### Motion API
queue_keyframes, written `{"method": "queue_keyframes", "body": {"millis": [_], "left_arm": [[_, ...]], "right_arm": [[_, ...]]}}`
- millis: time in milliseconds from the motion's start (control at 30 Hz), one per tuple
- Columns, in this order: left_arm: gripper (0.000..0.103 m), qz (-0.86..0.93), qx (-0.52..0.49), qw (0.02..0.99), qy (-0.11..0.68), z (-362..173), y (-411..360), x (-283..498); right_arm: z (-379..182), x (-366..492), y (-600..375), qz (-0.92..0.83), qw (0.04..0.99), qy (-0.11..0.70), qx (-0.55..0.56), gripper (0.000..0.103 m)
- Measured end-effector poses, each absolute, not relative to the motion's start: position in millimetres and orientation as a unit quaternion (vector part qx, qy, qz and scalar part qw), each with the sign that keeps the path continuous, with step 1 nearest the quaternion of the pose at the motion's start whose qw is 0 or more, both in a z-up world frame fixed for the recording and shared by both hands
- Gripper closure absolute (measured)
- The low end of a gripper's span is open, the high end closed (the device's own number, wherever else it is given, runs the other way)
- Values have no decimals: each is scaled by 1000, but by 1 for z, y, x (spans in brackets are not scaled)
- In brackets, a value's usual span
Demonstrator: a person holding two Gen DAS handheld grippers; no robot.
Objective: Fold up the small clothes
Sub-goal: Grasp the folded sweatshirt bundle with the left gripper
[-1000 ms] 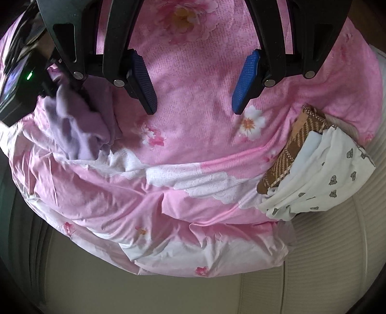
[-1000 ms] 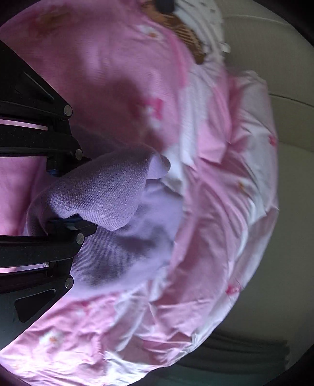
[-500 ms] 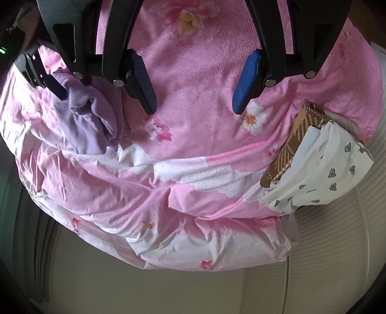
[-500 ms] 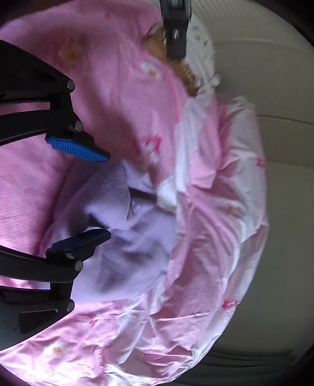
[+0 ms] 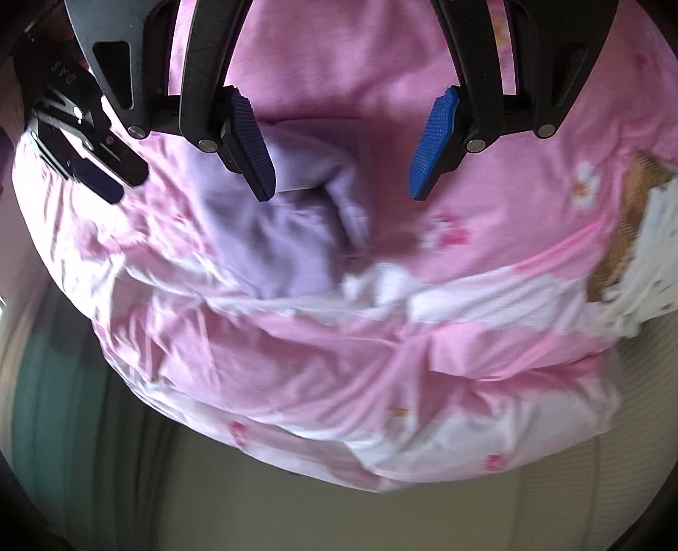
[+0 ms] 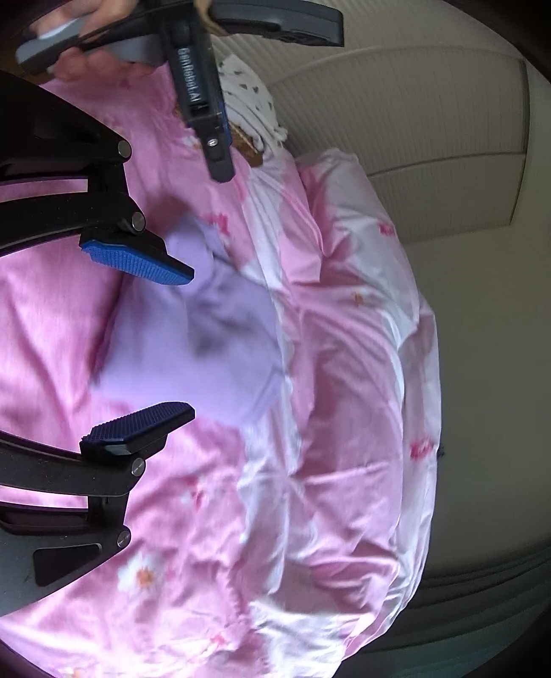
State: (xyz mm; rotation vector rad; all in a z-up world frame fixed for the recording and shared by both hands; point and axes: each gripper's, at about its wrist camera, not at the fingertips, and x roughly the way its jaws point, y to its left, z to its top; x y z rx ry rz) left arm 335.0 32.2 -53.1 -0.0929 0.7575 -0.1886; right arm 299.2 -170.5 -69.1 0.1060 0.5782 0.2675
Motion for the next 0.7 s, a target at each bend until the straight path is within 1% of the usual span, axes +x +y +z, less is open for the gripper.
{"method": "queue_keyframes", "body": {"millis": [200,300,367,433,533,700], "left_arm": [[40,-119,-31,911,393,-77,-2,359],[49,-111,-33,903,413,-94,-3,369],[61,-102,-32,899,425,-106,1,372],[67,-101,-49,895,432,-117,8,371],[69,-94,-68,895,431,-126,17,365],[71,-77,-106,898,420,-126,27,358]], "right_arm": [[-76,318,-197,128,944,301,37,44],[-83,326,-205,129,941,309,37,44],[-88,333,-210,131,939,315,43,44],[-92,337,-212,136,937,318,47,44],[-94,346,-212,144,935,320,49,44],[-87,370,-209,159,937,311,28,44]]}}
